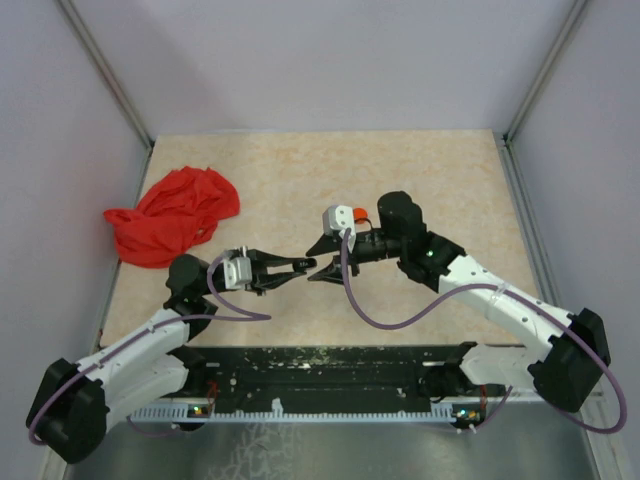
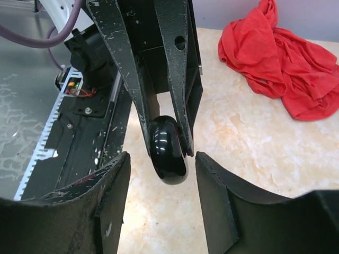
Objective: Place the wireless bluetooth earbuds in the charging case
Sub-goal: Place the charging case at the center of the board.
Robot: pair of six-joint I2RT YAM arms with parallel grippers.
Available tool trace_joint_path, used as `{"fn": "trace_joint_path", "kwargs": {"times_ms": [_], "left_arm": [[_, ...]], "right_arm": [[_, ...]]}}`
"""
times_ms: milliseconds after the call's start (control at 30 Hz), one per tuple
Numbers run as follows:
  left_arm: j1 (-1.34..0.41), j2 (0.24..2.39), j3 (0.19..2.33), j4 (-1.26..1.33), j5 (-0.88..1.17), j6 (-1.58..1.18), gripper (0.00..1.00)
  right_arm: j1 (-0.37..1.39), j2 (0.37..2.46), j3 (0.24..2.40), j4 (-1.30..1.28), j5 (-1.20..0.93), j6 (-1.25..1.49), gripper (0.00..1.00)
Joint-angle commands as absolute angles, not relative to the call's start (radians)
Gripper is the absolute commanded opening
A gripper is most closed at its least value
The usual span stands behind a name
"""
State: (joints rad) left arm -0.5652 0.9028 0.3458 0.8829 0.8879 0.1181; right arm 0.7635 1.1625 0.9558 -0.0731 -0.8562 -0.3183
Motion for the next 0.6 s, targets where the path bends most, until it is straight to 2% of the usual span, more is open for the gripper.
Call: {"fn": "trace_joint_path", "kwargs": {"times_ms": [0,100,233,333,367,433,567], "left_arm": [[-0.566,0.91,0.369,0.943,0.891,0.072,0.0],[-0.567,0.918,0.373,0.942,0.892,0.068,0.02],[-0.567,0.922,0.375,0.94,0.89,0.06,0.05],[-0.566,0.924,0.379,0.928,0.888,0.057,0.15],[-0.566,0.924,0.383,0.918,0.877,0.063,0.19],[-0.566,0.92,0.388,0.888,0.833,0.076,0.36],[-0.566,0.904,0.398,0.804,0.712,0.118,0.61]], "right_arm": [[0.767,1.175,0.964,-0.006,-0.897,-0.321,0.5],[0.768,1.188,0.965,-0.002,-0.905,-0.32,0.41],[0.767,1.193,0.963,-0.001,-0.898,-0.316,0.23],[0.768,1.194,0.956,-0.003,-0.857,-0.312,0.1],[0.767,1.194,0.954,-0.007,-0.844,-0.312,0.08],[0.757,1.195,0.949,-0.003,-0.829,-0.3,0.03],[0.7,1.188,0.916,0.059,-0.837,-0.215,0.02]]}}
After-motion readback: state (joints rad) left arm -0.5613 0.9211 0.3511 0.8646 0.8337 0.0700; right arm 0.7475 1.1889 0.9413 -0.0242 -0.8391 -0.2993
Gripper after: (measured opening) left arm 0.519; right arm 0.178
